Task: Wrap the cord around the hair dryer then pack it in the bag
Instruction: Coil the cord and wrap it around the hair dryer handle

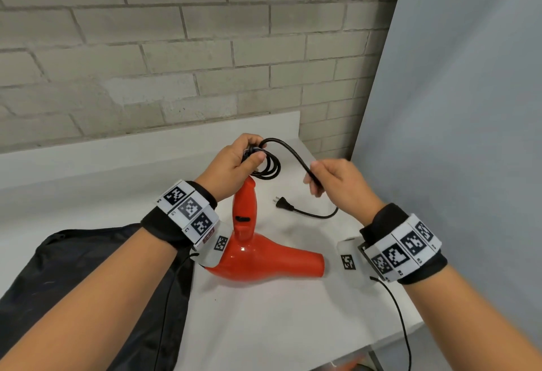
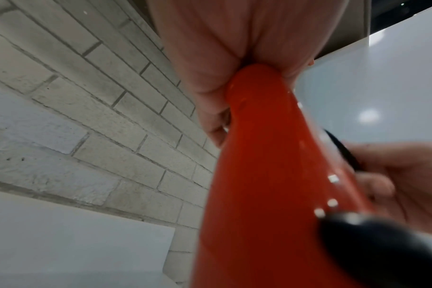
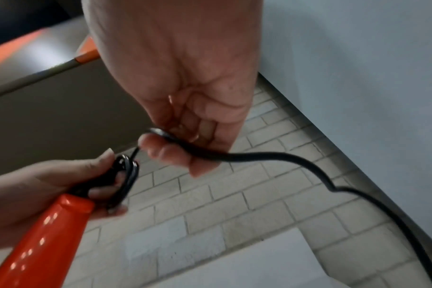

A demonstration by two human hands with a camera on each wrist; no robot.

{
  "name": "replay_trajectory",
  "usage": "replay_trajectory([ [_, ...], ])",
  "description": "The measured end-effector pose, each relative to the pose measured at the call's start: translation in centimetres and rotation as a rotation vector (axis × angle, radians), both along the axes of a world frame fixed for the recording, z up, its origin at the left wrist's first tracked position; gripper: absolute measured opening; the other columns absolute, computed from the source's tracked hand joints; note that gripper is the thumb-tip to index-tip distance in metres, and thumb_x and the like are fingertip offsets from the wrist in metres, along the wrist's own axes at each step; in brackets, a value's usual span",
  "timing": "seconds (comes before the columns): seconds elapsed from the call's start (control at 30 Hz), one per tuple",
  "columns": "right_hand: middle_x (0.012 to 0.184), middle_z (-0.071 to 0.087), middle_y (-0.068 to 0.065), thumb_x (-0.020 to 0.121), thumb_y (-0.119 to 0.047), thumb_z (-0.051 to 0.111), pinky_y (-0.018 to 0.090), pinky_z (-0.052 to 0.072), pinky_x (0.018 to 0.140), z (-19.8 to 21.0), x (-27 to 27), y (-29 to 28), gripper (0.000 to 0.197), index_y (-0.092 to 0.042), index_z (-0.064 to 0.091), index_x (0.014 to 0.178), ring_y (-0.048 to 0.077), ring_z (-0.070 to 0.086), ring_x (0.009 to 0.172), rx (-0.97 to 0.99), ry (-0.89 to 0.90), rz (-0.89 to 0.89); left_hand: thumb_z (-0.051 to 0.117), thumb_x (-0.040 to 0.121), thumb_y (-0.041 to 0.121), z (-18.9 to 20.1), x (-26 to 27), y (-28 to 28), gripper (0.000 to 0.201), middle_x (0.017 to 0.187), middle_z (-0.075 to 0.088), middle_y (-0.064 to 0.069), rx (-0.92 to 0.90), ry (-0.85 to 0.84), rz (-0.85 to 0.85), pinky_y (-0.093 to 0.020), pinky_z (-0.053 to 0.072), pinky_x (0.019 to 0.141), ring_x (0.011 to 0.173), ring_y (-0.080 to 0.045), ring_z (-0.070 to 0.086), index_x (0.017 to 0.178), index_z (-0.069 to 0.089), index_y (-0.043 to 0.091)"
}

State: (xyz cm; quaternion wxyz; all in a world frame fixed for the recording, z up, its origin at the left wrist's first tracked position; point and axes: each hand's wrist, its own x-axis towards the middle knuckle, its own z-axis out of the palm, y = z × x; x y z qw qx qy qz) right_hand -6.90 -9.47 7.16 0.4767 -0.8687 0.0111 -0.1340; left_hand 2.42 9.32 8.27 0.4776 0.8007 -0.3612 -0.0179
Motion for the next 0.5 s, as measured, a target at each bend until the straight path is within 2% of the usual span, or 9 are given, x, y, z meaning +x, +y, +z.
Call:
replay_trajectory([
  [0.1,0.058,0.062,-0.002,0.098,-0.022,0.037,0.022,0.046,0.067,-1.5,-0.1,-1.0,0.04,-0.009,0.064,0.072,0.011,0.054,0.058,-0.06,0.256,0.033,0.043,0.085,0.031,0.1,-0.3,0.0,0.008,0.077,0.049,0.004,-0.021,0.004,0.006,-0.044,0.047,0.076,0.076,-0.023,0.052,0.092,0.042,0.035],
  [0.17,0.065,0.064,0.0,0.096,-0.019,0.039,0.021,0.047,0.067,-2.7,0.0,-2.0,0.034,-0.008,0.066,0.077,0.013,0.054,0.062,-0.13,0.422,0.057,0.043,0.084,0.032,0.1,-0.4,0.1,0.006,0.077,0.048,0.002,-0.053,0.042,0.008,-0.042,0.044,0.075,0.076,-0.022,0.048,0.089,0.043,0.036],
  [0.27,0.098,0.069,0.008,0.091,-0.02,0.046,0.028,0.049,0.077,-4.4,0.4,-3.1,0.022,-0.011,0.066,0.098,0.019,0.06,0.078,-0.394,0.638,0.102,0.04,0.078,0.031,0.4,-0.7,0.3,0.013,0.08,0.048,0.001,-0.122,0.165,0.0,-0.036,0.039,0.077,0.079,-0.02,0.044,0.09,0.046,0.034],
  [0.37,0.125,0.056,0.008,0.087,-0.025,0.059,0.025,0.04,0.088,-5.5,0.8,-3.1,0.032,-0.014,0.058,0.116,0.022,0.053,0.111,-0.563,0.709,0.071,0.041,0.082,0.027,0.5,-1.0,0.5,0.015,0.085,0.049,0.003,-0.103,0.149,-0.014,-0.031,0.04,0.079,0.081,-0.016,0.045,0.095,0.045,0.034],
  [0.43,0.133,0.046,0.01,0.083,-0.027,0.065,0.029,0.038,0.096,-6.2,1.5,-3.3,0.047,-0.016,0.05,0.126,0.026,0.046,0.122,-0.676,0.753,0.057,0.044,0.091,0.018,0.5,-0.9,0.6,0.016,0.089,0.05,0.009,-0.09,0.101,-0.005,-0.024,0.041,0.081,0.081,-0.008,0.048,0.102,0.043,0.029],
  [0.5,0.138,0.036,0.012,0.081,-0.03,0.067,0.036,0.035,0.103,-7.1,2.1,-3.7,0.057,-0.019,0.044,0.131,0.032,0.037,0.128,-0.8,0.805,0.042,0.043,0.092,0.009,0.6,-0.9,0.7,0.021,0.091,0.052,0.011,-0.108,0.093,0.019,-0.021,0.042,0.083,0.084,-0.002,0.05,0.107,0.044,0.024],
])
